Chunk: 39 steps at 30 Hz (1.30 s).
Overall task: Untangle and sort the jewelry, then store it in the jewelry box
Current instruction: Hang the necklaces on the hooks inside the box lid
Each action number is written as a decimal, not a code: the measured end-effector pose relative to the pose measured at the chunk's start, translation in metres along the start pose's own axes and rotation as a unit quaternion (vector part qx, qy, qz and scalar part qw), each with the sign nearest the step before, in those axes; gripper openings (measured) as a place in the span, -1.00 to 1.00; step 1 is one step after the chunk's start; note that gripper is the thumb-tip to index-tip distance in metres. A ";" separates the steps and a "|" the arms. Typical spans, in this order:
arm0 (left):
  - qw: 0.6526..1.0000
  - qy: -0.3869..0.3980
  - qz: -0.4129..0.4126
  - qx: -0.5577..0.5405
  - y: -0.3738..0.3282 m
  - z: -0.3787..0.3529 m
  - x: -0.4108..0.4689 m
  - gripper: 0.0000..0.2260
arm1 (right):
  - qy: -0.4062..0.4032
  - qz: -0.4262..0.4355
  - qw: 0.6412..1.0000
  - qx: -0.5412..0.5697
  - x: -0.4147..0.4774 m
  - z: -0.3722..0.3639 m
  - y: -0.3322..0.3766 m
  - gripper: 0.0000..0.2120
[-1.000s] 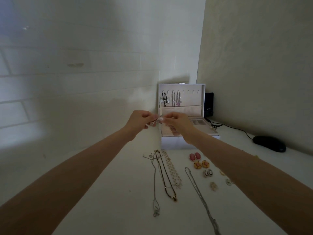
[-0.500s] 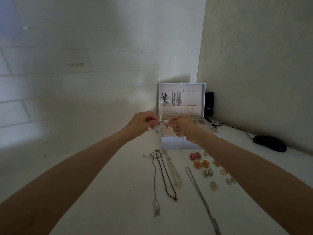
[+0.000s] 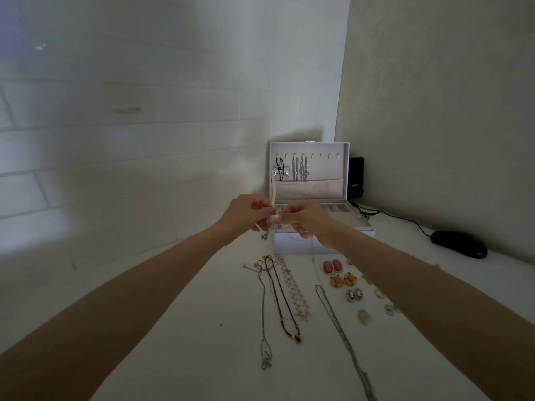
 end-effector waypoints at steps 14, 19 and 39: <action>0.997 -0.081 0.003 -0.017 -0.008 -0.004 0.000 -0.86 | 0.035 0.005 0.999 0.013 -0.002 -0.004 0.005 -0.62; 0.996 -0.051 0.019 -0.068 -0.008 -0.003 -0.002 -0.87 | 0.097 0.018 0.995 -0.003 -0.007 -0.008 0.008 -0.69; 1.000 0.024 0.001 0.009 0.000 0.006 -0.001 -0.92 | -0.112 0.045 0.992 0.022 -0.001 0.019 0.014 -0.81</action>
Point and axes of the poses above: each hand's wrist, its own x-axis towards the middle knuckle, its own z-axis out of the back of the hand, y = z × x, the point moved 3 cm from there along x, towards the middle knuckle, and after that the axes turned 8 degrees about y, right-handed, at the moved point
